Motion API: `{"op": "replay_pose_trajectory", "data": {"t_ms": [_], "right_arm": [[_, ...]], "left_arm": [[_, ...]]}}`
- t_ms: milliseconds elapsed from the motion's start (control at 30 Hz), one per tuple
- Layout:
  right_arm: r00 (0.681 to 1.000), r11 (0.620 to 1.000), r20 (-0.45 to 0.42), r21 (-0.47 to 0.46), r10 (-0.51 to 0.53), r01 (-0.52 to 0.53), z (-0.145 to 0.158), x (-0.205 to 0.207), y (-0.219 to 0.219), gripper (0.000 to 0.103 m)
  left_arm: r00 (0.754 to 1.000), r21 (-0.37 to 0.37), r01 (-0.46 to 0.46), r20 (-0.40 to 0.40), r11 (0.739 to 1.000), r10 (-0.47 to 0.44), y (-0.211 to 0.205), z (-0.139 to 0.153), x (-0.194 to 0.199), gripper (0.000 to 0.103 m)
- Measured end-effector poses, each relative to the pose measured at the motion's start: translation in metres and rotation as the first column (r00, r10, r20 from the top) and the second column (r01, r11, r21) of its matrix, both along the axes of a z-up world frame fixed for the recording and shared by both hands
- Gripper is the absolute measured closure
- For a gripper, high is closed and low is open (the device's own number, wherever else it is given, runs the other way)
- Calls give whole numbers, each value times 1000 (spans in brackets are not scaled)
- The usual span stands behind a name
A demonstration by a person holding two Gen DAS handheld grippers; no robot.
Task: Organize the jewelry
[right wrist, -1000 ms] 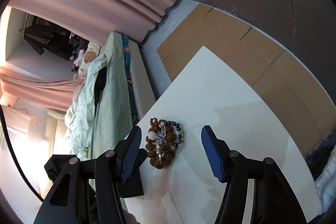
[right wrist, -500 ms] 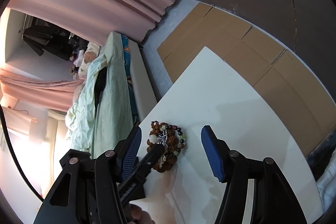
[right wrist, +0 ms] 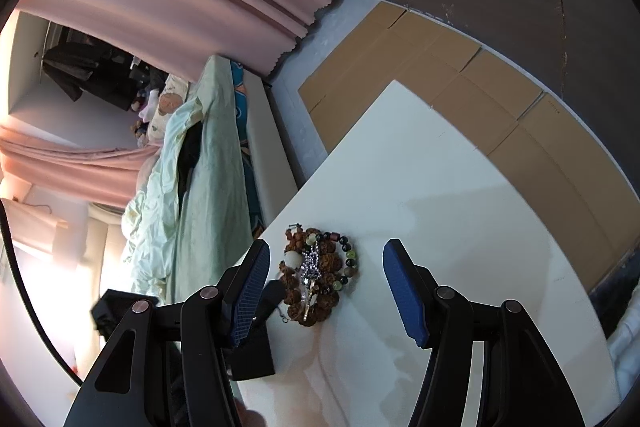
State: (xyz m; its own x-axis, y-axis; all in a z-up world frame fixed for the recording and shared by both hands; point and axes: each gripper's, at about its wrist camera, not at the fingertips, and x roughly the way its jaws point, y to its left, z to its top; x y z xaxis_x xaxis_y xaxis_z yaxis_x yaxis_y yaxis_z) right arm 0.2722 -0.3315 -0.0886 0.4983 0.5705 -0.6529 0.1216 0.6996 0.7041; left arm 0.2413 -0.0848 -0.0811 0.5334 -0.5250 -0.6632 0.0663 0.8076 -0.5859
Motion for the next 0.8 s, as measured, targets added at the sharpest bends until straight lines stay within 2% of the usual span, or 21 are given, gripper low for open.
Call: {"op": "replay_pose_trajectory", "data": {"t_ms": [67,133,233,667,800], "right_arm": [[1000,1000,-7,1,16,-16,-3,1,5,42],[999,999,-19,4,38,-38,-8,2,12,52],[997,997,-48,26,69,-67,-18,2,21,61],[986,992,-113,3,124,-125,-53,14,58,81],[987,992,-108,-6,122,-124,-56,15,59,96]], "left_arm": [[1000,-14,-7,9,1000,7,6,6,-4,101],[1000,-25,-14,16,1000,15,12,11,-6,101],[999,-35,-28,26,999,29,21,17,-11,101],[996,-42,-56,64,998,59,47,36,-24,101],[994,-37,-74,73,997,77,59,40,-29,101]]}}
